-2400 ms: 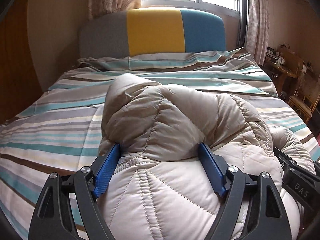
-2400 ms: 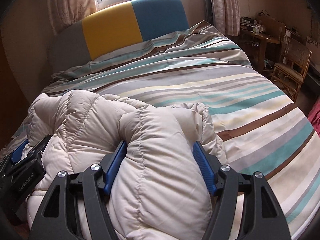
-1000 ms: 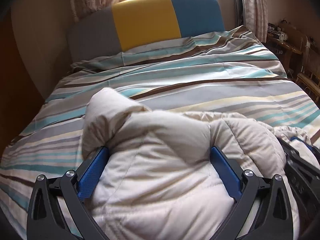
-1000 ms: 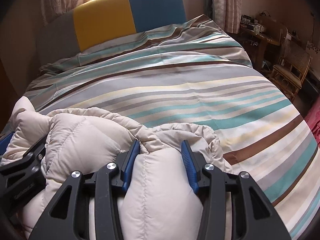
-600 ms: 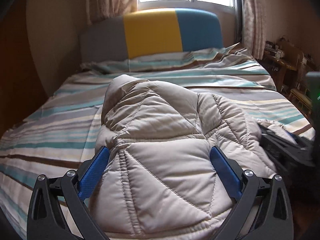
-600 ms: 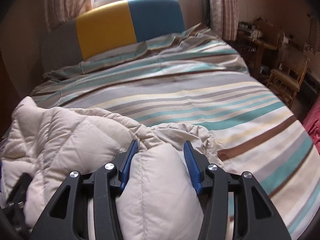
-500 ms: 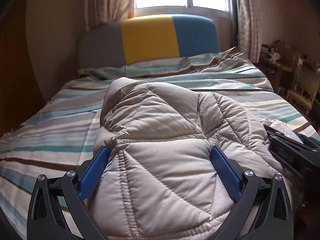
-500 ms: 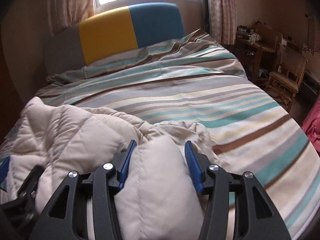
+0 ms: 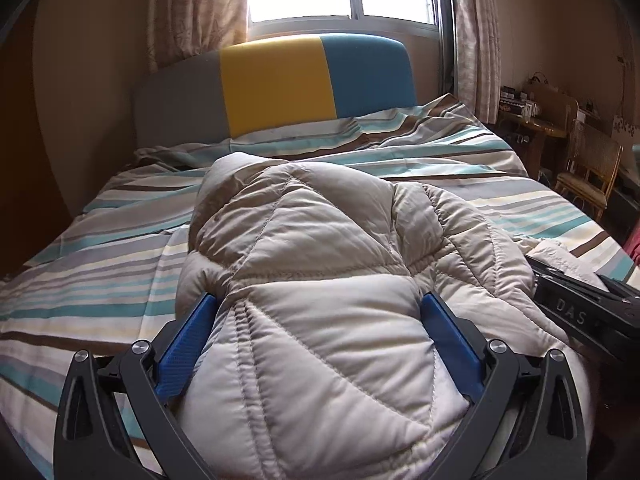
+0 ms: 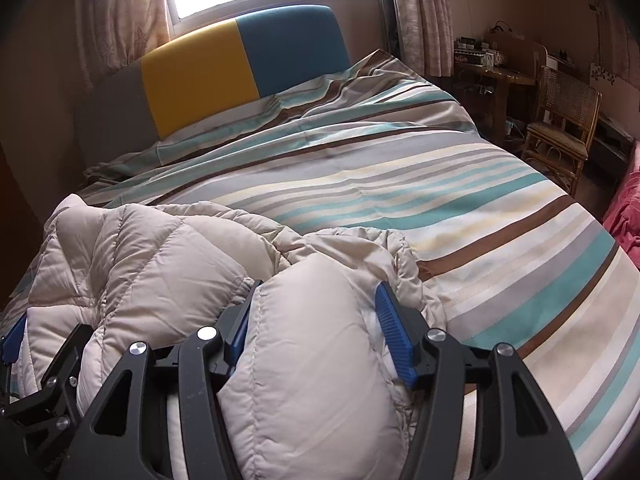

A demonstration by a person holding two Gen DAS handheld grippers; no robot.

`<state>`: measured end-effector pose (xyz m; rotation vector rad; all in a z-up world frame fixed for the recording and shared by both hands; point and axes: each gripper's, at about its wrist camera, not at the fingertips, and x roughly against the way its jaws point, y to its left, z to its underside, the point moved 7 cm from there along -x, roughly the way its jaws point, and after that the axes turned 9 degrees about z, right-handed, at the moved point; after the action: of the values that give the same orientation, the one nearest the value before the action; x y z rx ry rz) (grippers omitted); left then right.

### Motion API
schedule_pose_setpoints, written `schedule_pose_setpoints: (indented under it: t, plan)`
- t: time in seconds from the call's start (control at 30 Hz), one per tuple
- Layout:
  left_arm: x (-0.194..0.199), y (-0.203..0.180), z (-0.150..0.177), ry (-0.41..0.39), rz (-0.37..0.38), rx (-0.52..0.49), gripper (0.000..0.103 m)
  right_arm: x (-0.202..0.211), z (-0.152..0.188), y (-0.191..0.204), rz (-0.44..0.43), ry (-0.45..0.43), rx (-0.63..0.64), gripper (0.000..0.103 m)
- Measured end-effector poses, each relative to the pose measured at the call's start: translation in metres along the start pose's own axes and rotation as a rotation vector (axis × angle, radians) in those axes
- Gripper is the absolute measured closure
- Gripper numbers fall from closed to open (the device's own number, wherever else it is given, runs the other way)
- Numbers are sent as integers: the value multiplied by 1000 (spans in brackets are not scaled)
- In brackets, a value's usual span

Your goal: Fold large clothes

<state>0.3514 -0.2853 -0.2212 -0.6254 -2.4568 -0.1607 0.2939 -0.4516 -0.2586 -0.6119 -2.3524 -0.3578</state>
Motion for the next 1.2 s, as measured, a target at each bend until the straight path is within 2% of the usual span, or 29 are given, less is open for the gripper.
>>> schedule_pose_setpoints:
  t: [0.17,0.33,0.37,0.4,0.43,0.57,0.77,0.9,1.0,1.1,1.2]
  plan:
    - [28,3,5,14,49,13,3,9,-1,-5,-10,-25,-16,38]
    - [41,6,16,-4,48,-11,3,31,2,-6,-8,-36,6,35]
    - [43,6,19,-9,52,-14,3,43,5,-9,-14,-51,5,32]
    - [44,7,21,-12,54,-14,3,51,7,-12,-14,-65,0,22]
    - [46,9,24,-11,56,-10,3,59,12,-16,-21,-70,-3,16]
    - [56,11,35,19,97,27,3,78,36,-29,-79,-40,-16,16]
    - [68,10,47,37,146,5,3,80,60,-39,-53,26,-3,17]
    - [78,21,41,64,153,8,3,93,52,-51,-146,63,-129,17]
    - [84,37,34,39,128,21,3,103,48,-52,-126,77,-70,17]
    - [79,56,35,70,98,55,3,105,49,-48,-128,122,-17,16]
    - [71,73,39,118,166,161,3,96,57,-45,-136,208,7,12]
